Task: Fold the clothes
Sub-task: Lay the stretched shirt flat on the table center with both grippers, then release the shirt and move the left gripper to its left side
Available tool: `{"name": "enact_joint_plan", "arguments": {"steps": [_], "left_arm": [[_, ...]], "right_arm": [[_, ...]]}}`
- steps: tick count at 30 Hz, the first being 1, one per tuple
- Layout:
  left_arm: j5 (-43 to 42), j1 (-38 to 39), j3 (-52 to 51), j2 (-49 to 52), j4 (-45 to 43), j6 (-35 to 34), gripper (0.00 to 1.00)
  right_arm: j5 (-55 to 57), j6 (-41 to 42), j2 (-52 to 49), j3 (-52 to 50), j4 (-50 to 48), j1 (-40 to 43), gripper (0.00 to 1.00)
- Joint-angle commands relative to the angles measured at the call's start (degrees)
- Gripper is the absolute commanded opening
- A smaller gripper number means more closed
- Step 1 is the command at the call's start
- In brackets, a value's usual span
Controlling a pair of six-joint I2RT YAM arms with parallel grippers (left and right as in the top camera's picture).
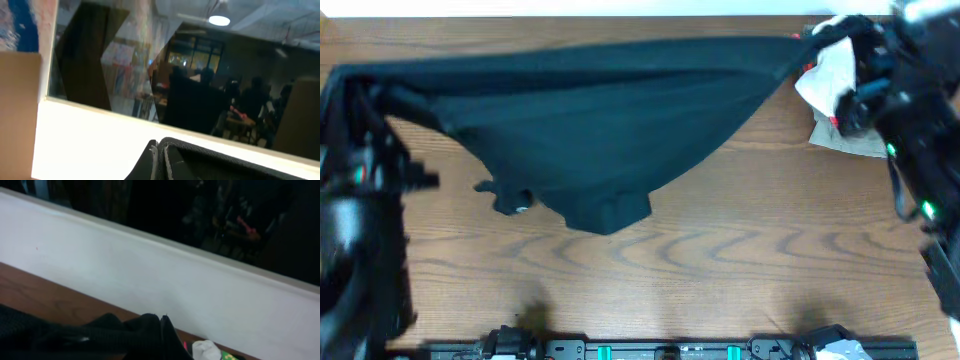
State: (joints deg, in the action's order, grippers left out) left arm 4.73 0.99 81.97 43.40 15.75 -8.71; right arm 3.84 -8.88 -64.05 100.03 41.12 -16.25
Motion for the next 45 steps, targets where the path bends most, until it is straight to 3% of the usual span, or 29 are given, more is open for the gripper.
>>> {"name": "enact_joint_plan", "arguments": {"steps": [1, 7, 11, 20, 34, 45], "left_arm": [[1.88, -0.09, 0.61, -3.3, 0.28, 0.96, 0.06], [1.6, -0.04, 0.61, -6.25, 1.4, 0.94, 0.06], [-2.91, -0.04, 0.61, -6.23, 1.66, 0.92, 0.06], [-2.93, -0.04, 0.33, 1.36, 3.32, 0.5, 0.06], [-2.95, -0.04, 0.33, 33.83, 0.72, 0.52, 0.06], [-2.93, -0.04, 0.33, 61.24, -22.88, 0.52, 0.06]], "right_arm": [[4.15, 0.28, 3.15, 0.81, 0.46, 0.87, 0.01], [5.42, 3.67, 7.87, 0.81, 3.3, 0.87, 0.01], [5.4, 4.68, 8.79, 0.81, 3.56, 0.87, 0.01], [5.33, 5.66, 0.04, 0.79, 4.11, 0.87, 0.01], [4.92, 6.1, -30.38, 0.79, -6.12, 1.11, 0.01], [4.46, 6.78, -55.6, 0.79, -30.71, 1.33, 0.01]]}}
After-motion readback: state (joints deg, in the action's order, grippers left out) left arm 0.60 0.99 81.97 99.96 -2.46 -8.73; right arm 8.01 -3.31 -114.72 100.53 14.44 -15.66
